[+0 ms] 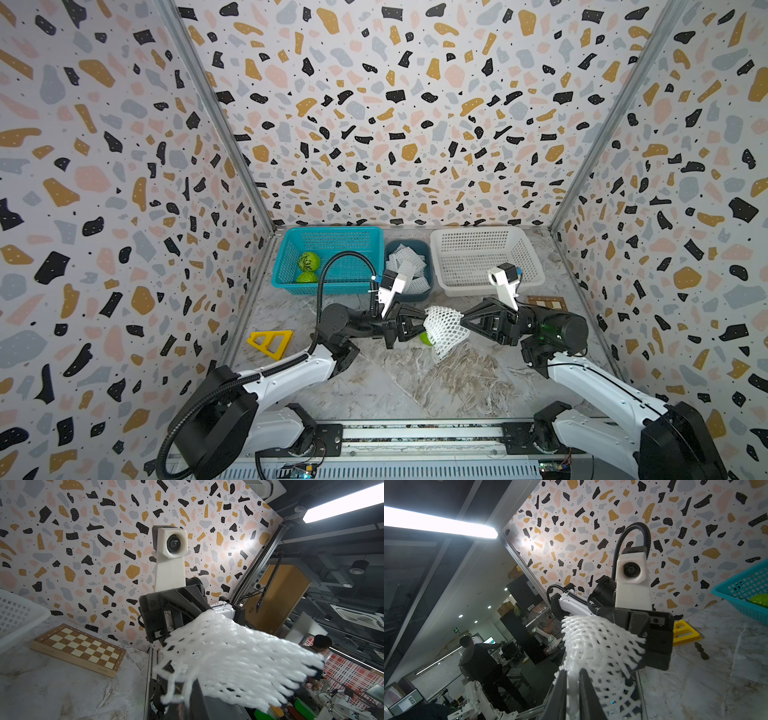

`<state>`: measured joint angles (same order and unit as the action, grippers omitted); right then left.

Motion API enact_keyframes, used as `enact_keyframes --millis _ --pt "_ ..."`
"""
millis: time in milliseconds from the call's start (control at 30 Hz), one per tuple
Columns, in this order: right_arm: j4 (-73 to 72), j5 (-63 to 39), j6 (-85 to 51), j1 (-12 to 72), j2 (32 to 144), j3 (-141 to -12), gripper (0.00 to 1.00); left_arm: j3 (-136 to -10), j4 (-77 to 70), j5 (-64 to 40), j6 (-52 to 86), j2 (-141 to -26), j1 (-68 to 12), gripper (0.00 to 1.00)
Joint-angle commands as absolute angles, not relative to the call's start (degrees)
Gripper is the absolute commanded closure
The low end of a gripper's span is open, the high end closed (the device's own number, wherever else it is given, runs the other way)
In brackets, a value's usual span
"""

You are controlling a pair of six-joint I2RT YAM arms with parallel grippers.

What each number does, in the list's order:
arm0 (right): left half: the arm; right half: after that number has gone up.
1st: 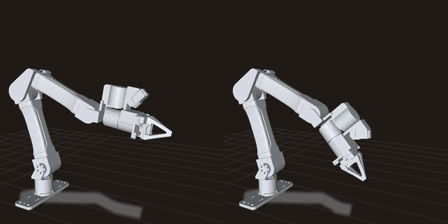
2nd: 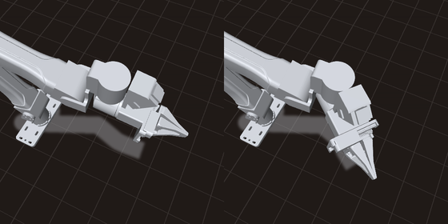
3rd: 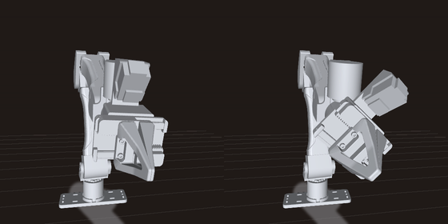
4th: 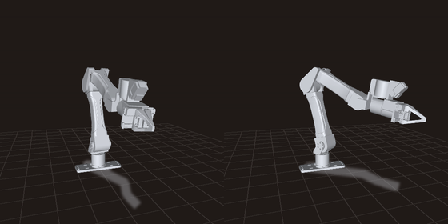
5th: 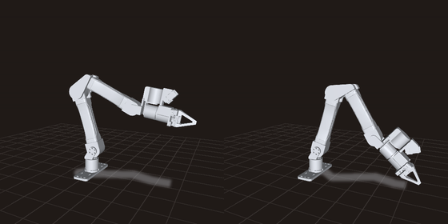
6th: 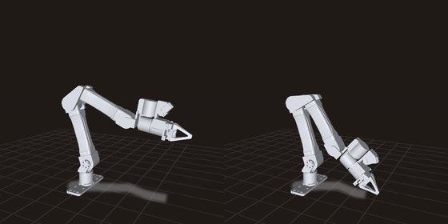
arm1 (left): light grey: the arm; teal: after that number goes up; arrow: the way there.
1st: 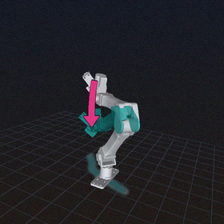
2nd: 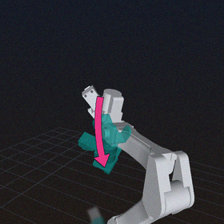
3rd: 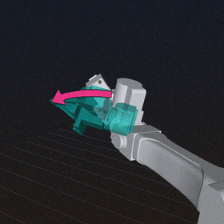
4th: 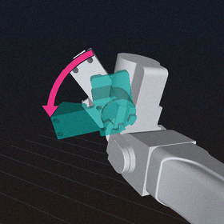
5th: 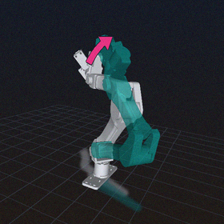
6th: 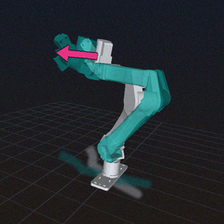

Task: Sleeve custard apples in foam nets
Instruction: Open the foam net.

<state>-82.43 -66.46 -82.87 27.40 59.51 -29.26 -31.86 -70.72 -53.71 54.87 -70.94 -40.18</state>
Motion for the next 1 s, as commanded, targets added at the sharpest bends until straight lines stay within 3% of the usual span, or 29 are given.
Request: enact_keyframes --millis 0,233,533,967 --pt "-80.28 -67.5 -80.6 27.79 57.62 -29.97 1.0 -32.3 -71.74 -54.49 53.29 -70.29 -39.77 1.0" --pt "-66.93 -65.01 -73.46 26.45 55.85 -30.55 1.0 -32.26 -70.71 -53.71 55.01 -71.69 -39.81 1.0" --pt "-66.19 -59.32 -76.38 19.08 57.6 -24.76 1.0 -28.35 -69.93 -46.22 59.16 -75.19 -38.09 1.0" --pt "-57.69 -52.67 -70.49 16.14 60.66 -19.24 1.0 -29.49 -77.27 -45.74 72.95 -92.29 -33.84 1.0"
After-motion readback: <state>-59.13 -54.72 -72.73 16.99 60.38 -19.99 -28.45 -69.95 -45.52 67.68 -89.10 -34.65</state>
